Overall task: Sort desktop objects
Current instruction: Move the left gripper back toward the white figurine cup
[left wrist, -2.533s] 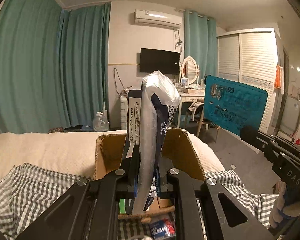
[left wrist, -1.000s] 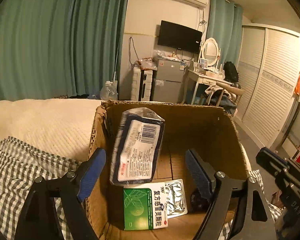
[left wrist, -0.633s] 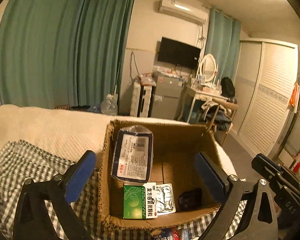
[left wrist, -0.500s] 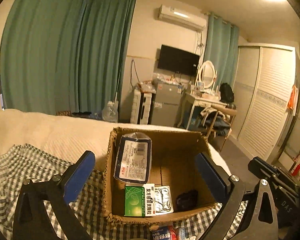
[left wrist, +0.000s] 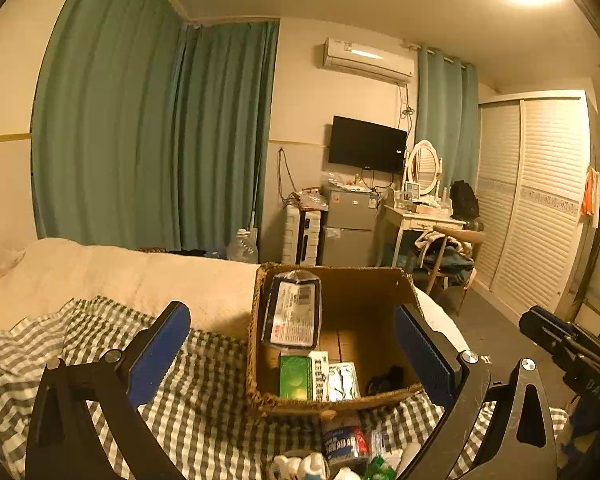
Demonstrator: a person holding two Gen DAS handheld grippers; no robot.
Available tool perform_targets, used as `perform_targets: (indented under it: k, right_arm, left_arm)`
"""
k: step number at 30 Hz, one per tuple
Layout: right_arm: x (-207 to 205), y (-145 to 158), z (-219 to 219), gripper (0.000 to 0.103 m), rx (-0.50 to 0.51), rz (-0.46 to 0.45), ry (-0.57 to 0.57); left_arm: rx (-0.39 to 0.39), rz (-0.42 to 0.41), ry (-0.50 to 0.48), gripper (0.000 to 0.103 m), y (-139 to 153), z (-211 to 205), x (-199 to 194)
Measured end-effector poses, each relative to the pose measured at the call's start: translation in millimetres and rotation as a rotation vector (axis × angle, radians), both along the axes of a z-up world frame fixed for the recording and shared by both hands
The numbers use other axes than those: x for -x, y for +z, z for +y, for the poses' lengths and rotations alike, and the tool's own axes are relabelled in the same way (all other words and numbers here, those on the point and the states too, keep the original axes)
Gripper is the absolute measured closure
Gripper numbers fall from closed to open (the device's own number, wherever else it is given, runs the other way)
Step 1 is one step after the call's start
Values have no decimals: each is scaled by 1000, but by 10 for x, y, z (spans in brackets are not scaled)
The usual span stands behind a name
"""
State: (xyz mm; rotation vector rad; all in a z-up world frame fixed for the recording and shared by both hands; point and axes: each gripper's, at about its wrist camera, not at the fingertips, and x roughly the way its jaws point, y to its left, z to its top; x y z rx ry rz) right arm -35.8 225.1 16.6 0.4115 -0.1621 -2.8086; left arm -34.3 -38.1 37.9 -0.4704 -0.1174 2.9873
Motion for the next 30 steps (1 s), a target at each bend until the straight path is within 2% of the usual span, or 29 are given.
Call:
perform_targets:
  k: [7,15,18,24,28,30]
  right_arm:
    - [-286,-7,-19,51,6,24,5]
    - [-436,-101,-93,42,-16,13,2]
    - [-404,-146,-65,40,21,-13,26]
    - [-363,-313,-59,35,12,-42,21]
    - [-291,-444,-58,34,-5,-70,14]
    - [-239,-515,-59,34,-7,-89,14]
  left_arm:
    - [-38,-34,34,0,-200,-164,-168]
    - [-38,-64,29,0,-388,-198,-239]
    - [-33,-66,16,0,-473,-160,-251]
    - [2,-69,-2,0,-627,-37,-207]
    - [90,-24,93,0,-763,32,-149]
    - [112,-47,108,0,-858,32,-73]
